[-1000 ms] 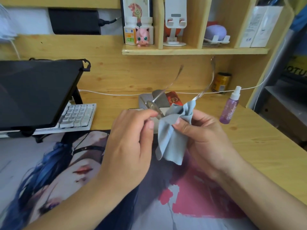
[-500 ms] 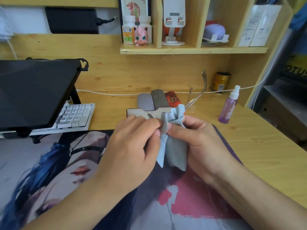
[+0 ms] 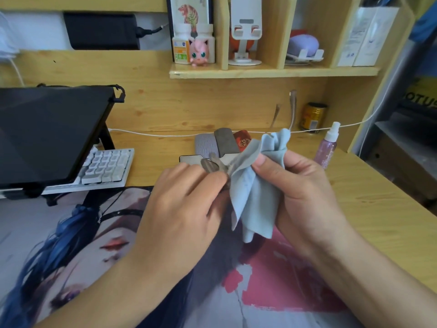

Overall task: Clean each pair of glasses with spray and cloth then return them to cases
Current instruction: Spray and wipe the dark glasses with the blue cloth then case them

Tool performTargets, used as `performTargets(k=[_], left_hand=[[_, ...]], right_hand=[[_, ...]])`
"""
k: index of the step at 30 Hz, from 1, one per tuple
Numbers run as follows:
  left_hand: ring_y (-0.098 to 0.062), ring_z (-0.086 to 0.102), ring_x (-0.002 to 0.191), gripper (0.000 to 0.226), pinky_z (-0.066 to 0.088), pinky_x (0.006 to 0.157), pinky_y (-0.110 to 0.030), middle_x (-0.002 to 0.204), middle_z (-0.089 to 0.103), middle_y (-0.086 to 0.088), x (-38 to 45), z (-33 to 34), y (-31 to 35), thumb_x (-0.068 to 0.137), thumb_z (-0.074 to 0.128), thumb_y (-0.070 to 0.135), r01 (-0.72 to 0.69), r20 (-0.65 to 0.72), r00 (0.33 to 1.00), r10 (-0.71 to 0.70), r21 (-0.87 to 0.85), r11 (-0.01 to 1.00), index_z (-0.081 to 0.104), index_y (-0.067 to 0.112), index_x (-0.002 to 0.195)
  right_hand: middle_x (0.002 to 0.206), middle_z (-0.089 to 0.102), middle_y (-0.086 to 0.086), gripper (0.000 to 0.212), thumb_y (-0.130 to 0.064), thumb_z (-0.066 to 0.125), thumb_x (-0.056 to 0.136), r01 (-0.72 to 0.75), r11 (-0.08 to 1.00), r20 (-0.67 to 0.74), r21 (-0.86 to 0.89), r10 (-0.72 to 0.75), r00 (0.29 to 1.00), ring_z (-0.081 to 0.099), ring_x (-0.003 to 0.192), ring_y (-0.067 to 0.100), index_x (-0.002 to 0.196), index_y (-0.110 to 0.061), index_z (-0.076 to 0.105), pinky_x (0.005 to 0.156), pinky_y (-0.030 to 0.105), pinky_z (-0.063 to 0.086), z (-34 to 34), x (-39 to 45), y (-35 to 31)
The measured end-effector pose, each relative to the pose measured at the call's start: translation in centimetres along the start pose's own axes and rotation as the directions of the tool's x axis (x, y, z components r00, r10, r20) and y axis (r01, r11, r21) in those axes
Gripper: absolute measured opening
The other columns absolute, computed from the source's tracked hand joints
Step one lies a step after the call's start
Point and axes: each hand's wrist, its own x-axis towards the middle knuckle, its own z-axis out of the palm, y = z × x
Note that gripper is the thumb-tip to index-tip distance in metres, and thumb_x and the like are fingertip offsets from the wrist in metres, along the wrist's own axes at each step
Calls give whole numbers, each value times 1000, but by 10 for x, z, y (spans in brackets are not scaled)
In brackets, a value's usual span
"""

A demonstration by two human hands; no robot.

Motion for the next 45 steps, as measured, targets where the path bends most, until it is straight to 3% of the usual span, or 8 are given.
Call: performTargets(k=[11, 14, 17, 21, 26, 32, 38, 45], left_hand=[[-24, 48, 70, 17, 39, 65, -32, 73, 59, -12, 0, -15, -31, 97, 65, 6, -49, -142, 988, 58, 66, 997, 77, -6, 91], [-16, 56, 82, 12, 41, 76, -19, 90, 60, -10, 5, -19, -47, 97, 68, 14, 221, -201, 948, -248, -147, 964, 78, 11, 102], [-8, 63, 95, 22, 48, 96, -31, 96, 70, 3, 9, -13, -67, 95, 67, 21, 497, 69, 817, -573, -589, 638, 80, 37, 92], [-31, 63, 98, 9, 48, 95, -47, 92, 74, -4, 3, -5, -69, 86, 75, 24, 612, 408, 702, -584, -765, 201, 83, 21, 88], [-10, 63, 92, 15, 47, 88, -21, 89, 68, 8, -4, -6, -58, 89, 68, 31, 537, 421, 843, -334, -686, 491, 82, 32, 96], [-3, 63, 91, 17, 45, 84, -15, 91, 66, 10, -6, -2, -42, 93, 65, 20, 494, 395, 870, -296, -695, 522, 79, 27, 97], [-5, 64, 89, 17, 47, 83, -17, 90, 66, 6, -8, 1, -35, 92, 64, 18, 460, 352, 887, -298, -711, 531, 78, 24, 98], [-3, 59, 78, 8, 42, 72, -14, 80, 64, 12, -8, 3, -37, 87, 73, 20, 472, 350, 879, -323, -735, 487, 78, 26, 90]], right_hand=[[76, 70, -1, 7, -19, 61, 96, -17, 991, -348, 131, 62, 936, 70, 68, 13, 96, -13, 65, 65, 32, 59, -55, 29, -51], [82, 73, -1, 4, -14, 65, 94, 106, 989, -454, -107, -143, 880, 72, 83, 14, 96, -15, 68, 87, 45, 59, -89, 38, -62], [87, 70, 0, 8, -19, 63, 95, -2, 992, -353, -125, -43, 934, 69, 85, 15, 100, -17, 68, 90, 48, 56, -105, 47, -59], [97, 71, 4, 20, -23, 53, 99, -99, 984, -140, -150, 78, 987, 68, 93, 16, 107, -12, 67, 80, 34, 59, -98, 47, -48], [108, 75, 13, 27, -18, 57, 90, -123, 942, 84, -311, 156, 984, 72, 100, 23, 109, -6, 71, 88, 36, 58, -66, 28, -28], [81, 67, -4, 14, -5, 69, 87, 220, 594, -3, -774, -351, 936, 62, 71, 6, 94, -15, 62, 65, 17, 47, -28, 22, 1], [113, 68, 24, 31, -21, 67, 81, 49, 952, -93, -301, -80, 992, 63, 112, 44, 106, -4, 61, 101, 63, 47, -14, 21, 20], [128, 58, 34, 35, -18, 54, 97, -254, 967, 286, 3, 243, 927, 55, 121, 47, 111, 13, 59, 113, 54, 37, -9, 4, 20]])
